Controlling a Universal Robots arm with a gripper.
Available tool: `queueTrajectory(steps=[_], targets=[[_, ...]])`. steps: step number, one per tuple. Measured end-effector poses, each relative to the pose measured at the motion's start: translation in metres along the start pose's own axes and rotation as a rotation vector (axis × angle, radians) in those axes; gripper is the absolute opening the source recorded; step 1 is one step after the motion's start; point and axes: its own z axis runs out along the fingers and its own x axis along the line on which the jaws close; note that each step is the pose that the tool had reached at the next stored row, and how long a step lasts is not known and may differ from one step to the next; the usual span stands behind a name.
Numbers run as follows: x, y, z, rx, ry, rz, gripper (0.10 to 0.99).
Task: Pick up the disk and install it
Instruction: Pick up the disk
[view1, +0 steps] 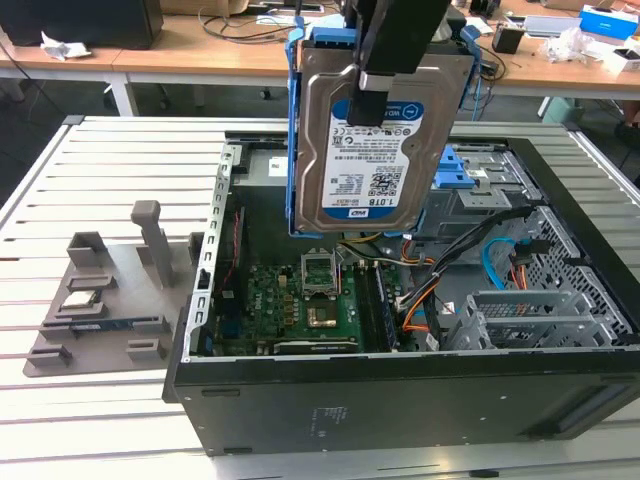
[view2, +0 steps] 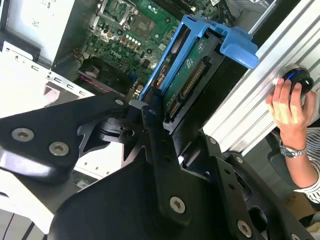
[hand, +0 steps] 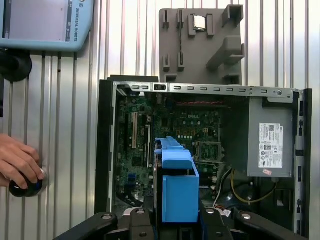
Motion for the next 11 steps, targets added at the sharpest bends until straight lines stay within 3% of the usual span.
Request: queueTrajectory(steps=[3,11], targets=[[0.0002,-0.0121,-0.0005,0.0,-0.0001,0.0,0.365],[0.0006,-0.0301,-0.0011,0.0,0.0,0.0,0.365]])
